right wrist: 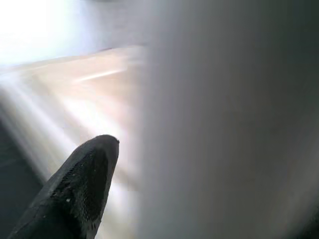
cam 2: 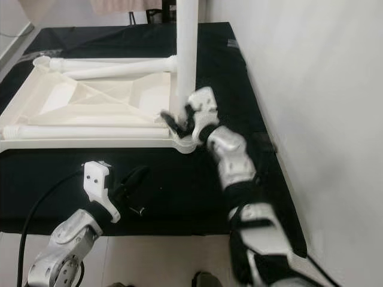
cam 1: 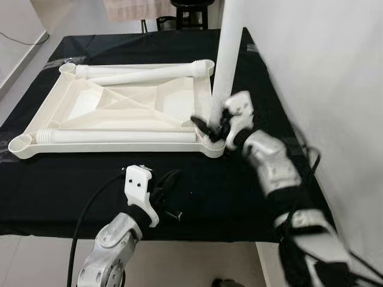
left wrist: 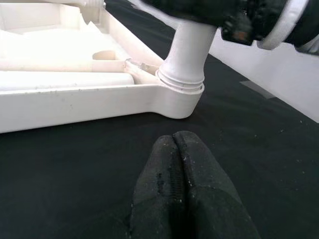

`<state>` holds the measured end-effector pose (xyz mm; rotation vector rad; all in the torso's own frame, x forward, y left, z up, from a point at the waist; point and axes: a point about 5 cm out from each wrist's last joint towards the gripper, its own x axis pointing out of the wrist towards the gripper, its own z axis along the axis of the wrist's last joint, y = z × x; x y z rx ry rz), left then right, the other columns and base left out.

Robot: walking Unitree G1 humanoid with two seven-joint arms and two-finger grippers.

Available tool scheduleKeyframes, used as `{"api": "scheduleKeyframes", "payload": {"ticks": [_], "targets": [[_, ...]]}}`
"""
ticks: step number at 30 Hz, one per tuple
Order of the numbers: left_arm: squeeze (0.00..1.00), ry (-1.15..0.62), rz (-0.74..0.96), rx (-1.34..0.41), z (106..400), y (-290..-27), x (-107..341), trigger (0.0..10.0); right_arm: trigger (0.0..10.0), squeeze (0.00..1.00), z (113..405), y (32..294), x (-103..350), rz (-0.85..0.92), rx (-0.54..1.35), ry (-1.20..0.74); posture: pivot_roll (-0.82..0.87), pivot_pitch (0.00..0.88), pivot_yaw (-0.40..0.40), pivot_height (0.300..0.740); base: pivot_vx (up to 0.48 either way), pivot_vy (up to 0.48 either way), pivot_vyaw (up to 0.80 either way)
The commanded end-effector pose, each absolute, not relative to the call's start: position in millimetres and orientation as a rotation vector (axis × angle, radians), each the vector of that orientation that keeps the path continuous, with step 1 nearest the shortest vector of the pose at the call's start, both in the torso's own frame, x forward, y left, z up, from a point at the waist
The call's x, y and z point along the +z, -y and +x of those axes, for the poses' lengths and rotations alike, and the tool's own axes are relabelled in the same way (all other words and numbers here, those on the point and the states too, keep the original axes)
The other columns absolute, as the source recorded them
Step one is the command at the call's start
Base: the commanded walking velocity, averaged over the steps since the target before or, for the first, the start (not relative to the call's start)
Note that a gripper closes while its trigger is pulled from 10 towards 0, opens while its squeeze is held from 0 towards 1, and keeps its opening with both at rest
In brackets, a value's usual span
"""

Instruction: Building children table

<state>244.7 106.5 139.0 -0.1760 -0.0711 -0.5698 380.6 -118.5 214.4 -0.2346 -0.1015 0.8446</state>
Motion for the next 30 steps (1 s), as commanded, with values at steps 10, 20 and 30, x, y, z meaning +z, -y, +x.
{"api": "scheduleKeyframes", "payload": {"ticks": [10, 20, 30], "targets": [[0.0, 0.043, -0.191, -0.567, 243, -104, 132, 10.0, 0.0, 0.0, 382, 112, 206, -0.134, 1.092, -0.002, 0.05, 0.158, -0.01, 0.74, 0.0, 0.0, 0.0], [0.0, 0.042, -0.195, -0.569, 240, -104, 133, 10.0, 0.0, 0.0, 379, 125, 192, -0.081, 1.035, 0.006, 0.04, 0.173, -0.005, 0.74, 0.0, 0.0, 0.0], [0.0, 0.04, -0.191, -0.568, 240, -107, 132, 10.0, 0.0, 0.0, 350, 105, 140, -0.145, 0.432, -0.039, 0.04, 0.161, 0.01, 0.74, 0.0, 0.0, 0.0]]}}
